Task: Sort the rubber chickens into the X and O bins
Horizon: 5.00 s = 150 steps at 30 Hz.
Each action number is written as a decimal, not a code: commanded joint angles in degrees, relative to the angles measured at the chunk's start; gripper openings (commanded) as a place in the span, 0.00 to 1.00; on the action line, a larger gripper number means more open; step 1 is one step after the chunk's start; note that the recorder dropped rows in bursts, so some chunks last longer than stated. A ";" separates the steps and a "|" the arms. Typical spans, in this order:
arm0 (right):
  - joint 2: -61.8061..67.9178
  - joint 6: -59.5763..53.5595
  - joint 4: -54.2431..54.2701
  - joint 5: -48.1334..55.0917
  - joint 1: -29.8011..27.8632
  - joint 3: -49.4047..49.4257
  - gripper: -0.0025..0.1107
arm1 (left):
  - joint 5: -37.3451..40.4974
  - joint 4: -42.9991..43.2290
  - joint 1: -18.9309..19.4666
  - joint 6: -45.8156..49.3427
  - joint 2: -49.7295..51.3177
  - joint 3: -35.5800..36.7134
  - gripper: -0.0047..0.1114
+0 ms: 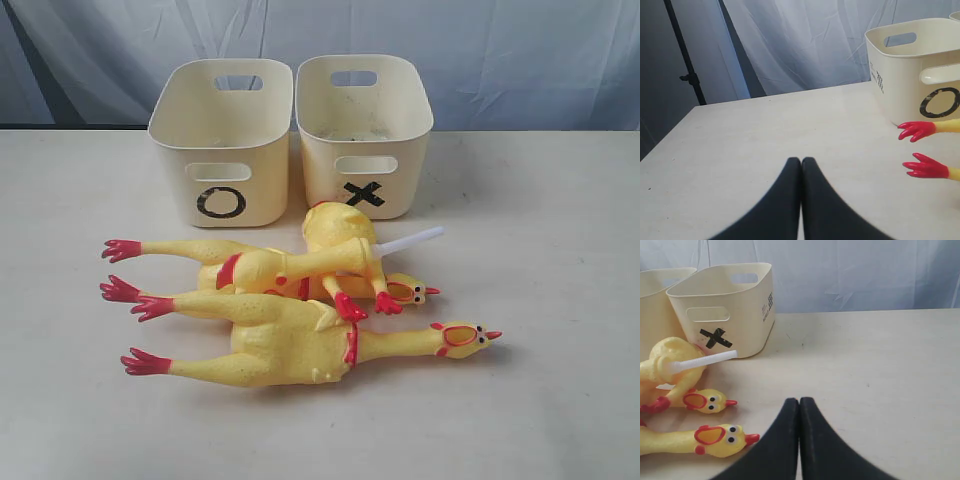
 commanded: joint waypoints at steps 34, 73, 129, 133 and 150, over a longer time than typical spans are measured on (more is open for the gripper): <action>-0.24 -0.16 0.92 -6.47 0.22 0.25 0.02 | -0.09 -0.19 -0.12 -0.13 -0.24 0.23 0.04; 12.84 -2.84 19.39 1.84 0.22 -22.48 0.02 | -0.09 -0.19 -0.12 -0.13 -0.24 0.23 0.04; 72.84 -47.30 4.33 25.78 21.77 -57.20 0.02 | -0.09 -0.19 -0.12 -0.13 -0.24 0.23 0.04; 74.63 -47.42 4.60 25.21 22.22 -57.20 0.02 | -0.09 -0.19 -0.12 -0.13 -0.24 0.23 0.04; 86.39 -66.43 21.95 20.78 22.22 -57.20 0.02 | -0.09 -0.19 -0.12 -0.13 -0.24 0.23 0.04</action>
